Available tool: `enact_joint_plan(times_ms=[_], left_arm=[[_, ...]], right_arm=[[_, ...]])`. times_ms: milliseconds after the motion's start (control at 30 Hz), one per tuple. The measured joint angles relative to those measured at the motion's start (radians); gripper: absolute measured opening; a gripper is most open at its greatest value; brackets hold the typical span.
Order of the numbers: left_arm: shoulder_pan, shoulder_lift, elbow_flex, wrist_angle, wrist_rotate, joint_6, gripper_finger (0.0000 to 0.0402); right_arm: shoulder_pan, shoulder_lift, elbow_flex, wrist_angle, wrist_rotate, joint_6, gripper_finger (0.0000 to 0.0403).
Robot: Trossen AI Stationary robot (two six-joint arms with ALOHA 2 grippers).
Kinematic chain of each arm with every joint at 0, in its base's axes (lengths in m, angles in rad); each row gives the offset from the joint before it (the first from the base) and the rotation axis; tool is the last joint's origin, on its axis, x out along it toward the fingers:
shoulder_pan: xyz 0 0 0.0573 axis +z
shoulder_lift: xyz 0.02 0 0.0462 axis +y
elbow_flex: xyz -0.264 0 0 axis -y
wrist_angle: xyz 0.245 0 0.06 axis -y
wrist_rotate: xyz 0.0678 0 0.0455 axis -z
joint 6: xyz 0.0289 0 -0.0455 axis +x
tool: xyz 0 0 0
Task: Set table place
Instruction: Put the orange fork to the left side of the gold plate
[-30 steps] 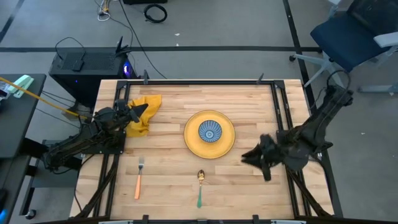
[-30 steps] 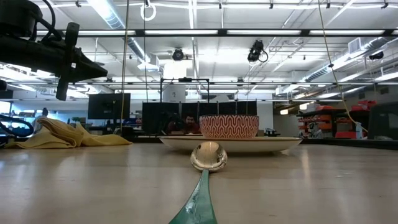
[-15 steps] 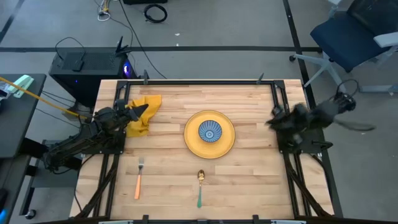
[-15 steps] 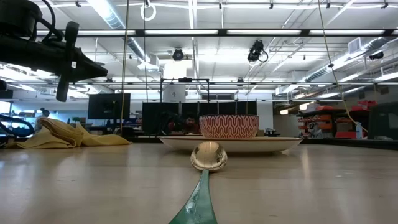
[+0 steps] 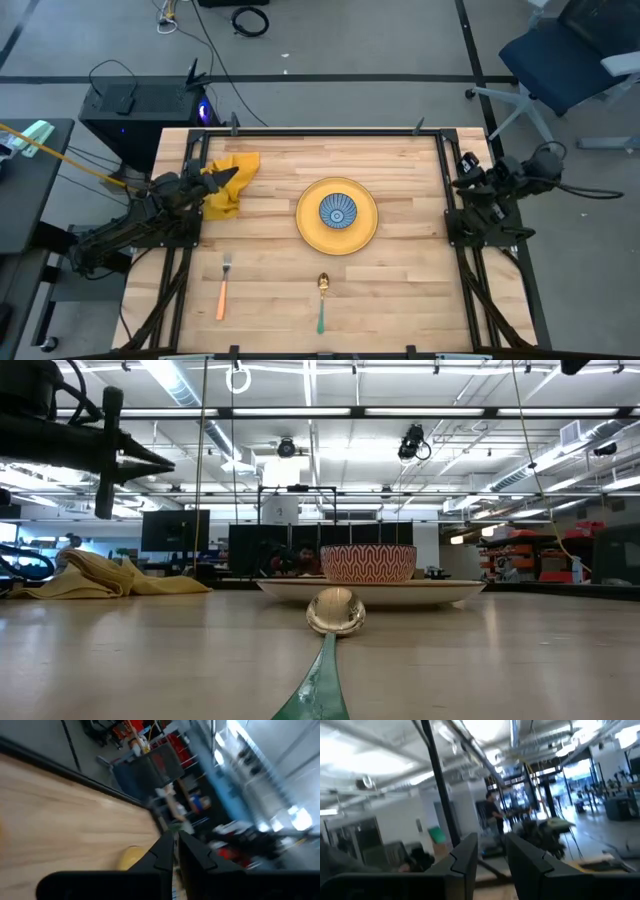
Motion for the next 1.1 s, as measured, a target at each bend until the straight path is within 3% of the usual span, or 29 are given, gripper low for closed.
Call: enact_joint_plan(times_ms=[167,267,400,467,533,633,733,933,1100], left_arm=[[0.000,0.000,0.000,0.202,0.082,0.009,0.0029],[0.000,0.000,0.000,0.546,0.163,0.062,0.0024],[0.000,-0.001,0.043,0.990,0.197,0.093,0.0021],[0.000,-0.001,0.113,1.084,0.234,0.087,0.0022],[0.000,0.000,0.213,1.067,0.266,0.066,0.0025],[0.000,0.019,0.405,0.917,0.344,0.103,0.0029],[0.003,0.088,0.618,0.644,0.424,0.142,0.0029],[0.032,0.346,1.022,-0.160,0.600,0.057,0.0025],[0.045,0.567,1.179,-0.835,0.659,0.009,0.0023]], right_arm=[[0.000,0.002,0.000,-0.073,0.001,-0.003,0.0109],[0.000,0.002,0.000,-0.090,0.001,0.003,0.0110],[0.000,0.002,0.000,-0.088,0.002,0.004,0.0110],[0.000,0.002,0.000,-0.087,0.002,0.005,0.0110],[0.000,0.002,0.000,-0.088,0.002,0.006,0.0110],[0.000,0.002,0.000,-0.088,0.002,0.006,0.0110],[0.000,0.002,0.000,-0.087,0.002,0.006,0.0110],[0.000,0.002,0.000,-0.087,0.002,0.006,0.0110],[0.000,0.003,0.000,-0.087,0.002,0.006,0.0110]])
